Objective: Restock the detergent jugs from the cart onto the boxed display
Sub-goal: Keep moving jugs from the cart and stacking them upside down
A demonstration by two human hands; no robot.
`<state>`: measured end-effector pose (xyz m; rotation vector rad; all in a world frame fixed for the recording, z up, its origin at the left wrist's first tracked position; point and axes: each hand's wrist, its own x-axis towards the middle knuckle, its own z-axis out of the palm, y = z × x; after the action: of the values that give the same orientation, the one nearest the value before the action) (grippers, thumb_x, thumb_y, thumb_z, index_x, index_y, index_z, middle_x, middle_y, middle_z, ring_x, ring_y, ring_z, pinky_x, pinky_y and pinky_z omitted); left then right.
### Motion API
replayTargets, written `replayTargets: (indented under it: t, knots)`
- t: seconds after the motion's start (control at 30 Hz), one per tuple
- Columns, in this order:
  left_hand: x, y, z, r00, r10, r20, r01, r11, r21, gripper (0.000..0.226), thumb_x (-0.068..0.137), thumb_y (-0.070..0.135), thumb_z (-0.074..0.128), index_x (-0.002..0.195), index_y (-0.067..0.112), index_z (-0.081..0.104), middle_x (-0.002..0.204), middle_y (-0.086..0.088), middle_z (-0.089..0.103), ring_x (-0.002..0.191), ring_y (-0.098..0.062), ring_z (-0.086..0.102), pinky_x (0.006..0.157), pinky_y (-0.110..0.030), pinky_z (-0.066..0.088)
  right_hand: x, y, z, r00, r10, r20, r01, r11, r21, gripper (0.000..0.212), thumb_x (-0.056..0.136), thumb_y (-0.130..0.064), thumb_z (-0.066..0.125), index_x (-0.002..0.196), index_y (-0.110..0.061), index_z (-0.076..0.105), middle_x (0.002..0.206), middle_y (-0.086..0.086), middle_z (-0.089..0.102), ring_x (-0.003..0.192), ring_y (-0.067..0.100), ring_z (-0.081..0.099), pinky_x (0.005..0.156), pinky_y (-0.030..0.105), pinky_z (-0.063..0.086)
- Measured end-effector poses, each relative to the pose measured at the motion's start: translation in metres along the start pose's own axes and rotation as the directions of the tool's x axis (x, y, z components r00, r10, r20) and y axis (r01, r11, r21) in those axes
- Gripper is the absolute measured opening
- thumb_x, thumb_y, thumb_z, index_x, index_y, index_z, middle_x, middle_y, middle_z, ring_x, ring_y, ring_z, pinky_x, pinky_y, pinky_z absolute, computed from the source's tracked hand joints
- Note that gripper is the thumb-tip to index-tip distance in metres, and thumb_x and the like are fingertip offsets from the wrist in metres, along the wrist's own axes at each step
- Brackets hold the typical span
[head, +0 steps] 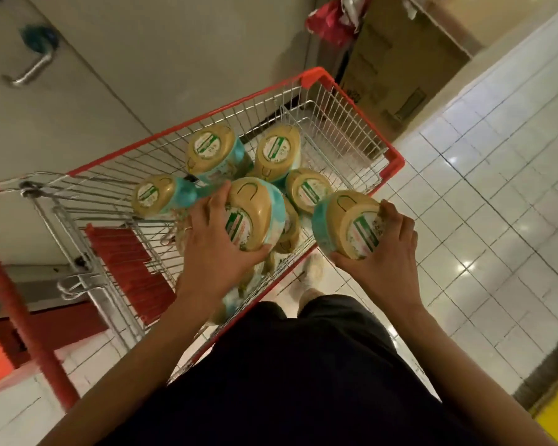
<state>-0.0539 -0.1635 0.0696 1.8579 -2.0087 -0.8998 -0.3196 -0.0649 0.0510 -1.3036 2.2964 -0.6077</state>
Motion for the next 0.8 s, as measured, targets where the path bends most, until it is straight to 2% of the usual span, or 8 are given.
replayTargets:
  t: [0.1,0.27,0.4,0.57,0.67,0.8]
  knots:
    - [-0.004,0.023,0.016,0.995,0.086,0.056,-0.089,0.995,0.042,0.131,0.059,0.063,0.092,0.162,0.048,0.012,0.151,-0.005,0.031,0.136,-0.038,0.045,0.104,-0.058,0.046,-0.027,0.022,-0.018,0.993,0.089,-0.079,-0.087,0.996,0.032,0.122,0.063,-0.055,0.095,0.158,-0.026,0.025,0.141,-0.002,0.035,0.13,0.024,0.04,0.095,0.049,0.055]
    - [-0.004,0.072,0.055,0.957,0.227,0.179,-0.235,0.972,0.025,0.129,0.06,0.065,0.09,0.161,0.051,0.011,0.152,0.007,0.025,0.138,-0.036,0.044,0.104,-0.056,0.051,-0.056,0.066,-0.051,0.952,0.258,-0.167,-0.245,0.965,0.096,0.122,0.062,-0.052,0.095,0.158,-0.025,0.025,0.142,0.0,0.035,0.131,0.026,0.042,0.095,0.051,0.056]
    - [-0.002,0.119,0.099,0.914,0.326,0.242,-0.34,0.94,0.019,0.128,0.058,0.064,0.093,0.159,0.053,0.013,0.148,0.007,0.027,0.134,-0.029,0.043,0.097,-0.041,0.044,-0.069,0.114,-0.08,0.905,0.366,-0.218,-0.342,0.929,0.142,0.122,0.063,-0.052,0.095,0.159,-0.025,0.024,0.143,0.0,0.035,0.132,0.025,0.042,0.098,0.053,0.056]
    - [0.001,0.19,0.162,0.87,0.362,0.334,-0.397,0.917,0.039,0.13,0.056,0.072,0.084,0.161,0.046,0.013,0.144,0.006,0.028,0.13,-0.028,0.044,0.097,-0.042,0.046,-0.073,0.185,-0.123,0.852,0.462,-0.245,-0.426,0.885,0.189,0.122,0.064,-0.051,0.095,0.159,-0.024,0.024,0.144,0.002,0.036,0.131,0.027,0.042,0.097,0.055,0.056]
    - [0.002,0.236,0.198,0.852,0.373,0.367,-0.411,0.911,0.029,0.13,0.054,0.077,0.081,0.16,0.051,0.011,0.142,0.008,0.029,0.126,-0.023,0.042,0.091,-0.039,0.044,-0.067,0.231,-0.152,0.838,0.482,-0.257,-0.438,0.874,0.212,0.122,0.063,-0.052,0.095,0.158,-0.025,0.025,0.143,0.001,0.036,0.129,0.027,0.042,0.095,0.055,0.056]
    - [0.01,0.292,0.238,0.834,0.383,0.397,-0.422,0.907,0.011,0.13,0.05,0.082,0.075,0.16,0.054,0.012,0.145,0.007,0.031,0.126,-0.016,0.037,0.096,-0.039,0.046,-0.044,0.285,-0.191,0.823,0.509,-0.251,-0.46,0.857,0.231,0.124,0.062,-0.052,0.096,0.159,-0.023,0.025,0.145,0.002,0.035,0.13,0.028,0.042,0.098,0.056,0.055]
